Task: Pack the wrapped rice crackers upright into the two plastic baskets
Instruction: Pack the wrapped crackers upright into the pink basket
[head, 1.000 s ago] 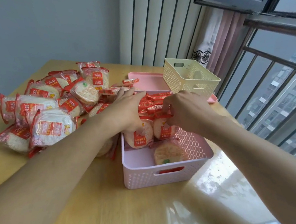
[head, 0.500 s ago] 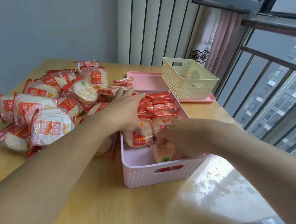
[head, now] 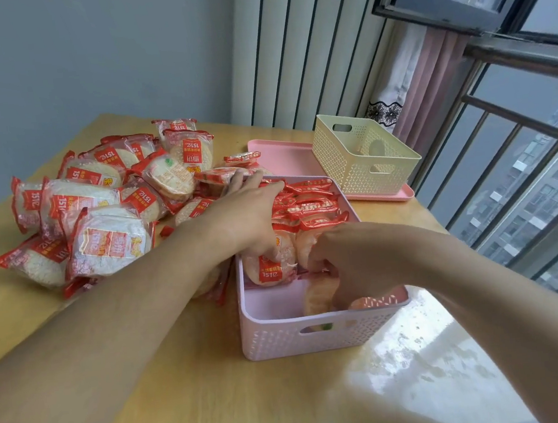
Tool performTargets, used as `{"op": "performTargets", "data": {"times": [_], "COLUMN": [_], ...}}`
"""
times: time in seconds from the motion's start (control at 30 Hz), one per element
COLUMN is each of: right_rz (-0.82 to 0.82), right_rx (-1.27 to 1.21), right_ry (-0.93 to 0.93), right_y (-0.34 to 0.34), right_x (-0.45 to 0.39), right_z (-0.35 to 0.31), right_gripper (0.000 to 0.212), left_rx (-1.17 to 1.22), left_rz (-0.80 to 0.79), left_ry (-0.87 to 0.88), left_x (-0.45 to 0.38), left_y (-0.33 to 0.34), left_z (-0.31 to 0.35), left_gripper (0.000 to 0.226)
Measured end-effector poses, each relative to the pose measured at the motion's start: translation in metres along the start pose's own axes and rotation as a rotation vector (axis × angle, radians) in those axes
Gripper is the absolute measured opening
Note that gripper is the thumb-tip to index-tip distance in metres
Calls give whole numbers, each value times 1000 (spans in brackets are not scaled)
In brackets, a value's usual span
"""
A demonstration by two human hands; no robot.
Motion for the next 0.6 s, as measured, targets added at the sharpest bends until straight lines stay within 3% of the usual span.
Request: {"op": "performTargets", "data": {"times": [0.2, 0.27, 0.37, 0.5, 0.6], "right_rz": [343, 343, 212, 391, 392], "right_rx": [-139, -331, -505, -529, -415], "right_ry": [11, -7, -61, -49, -31], "right_y": [-32, -34, -27, -26, -21], "right_x": [30, 44, 58, 53, 45], "right_z": [12, 20, 27, 40, 40], "right_gripper": [32, 31, 37, 22, 19], "left_rx": [14, 23, -7, -35, -43], "left_rz": [-57, -94, -113, -115, -115], "left_ry": [25, 44, 67, 54, 47], "left_x": [1, 3, 4, 3, 3], "left_y": [-2, -6, -10, -8, -7], "left_z": [0, -2, -4, -4, -5], "left_gripper": [125, 127, 126, 118, 115]}}
Point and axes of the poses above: each hand's wrist, its own x-axis away from the middle knuckle, its own y-axis out of the palm, z = x × y, the point moved 6 cm from there along -x, towards the middle knuckle, and after that the axes turned 13 degrees about -y, right-handed, at the moved point
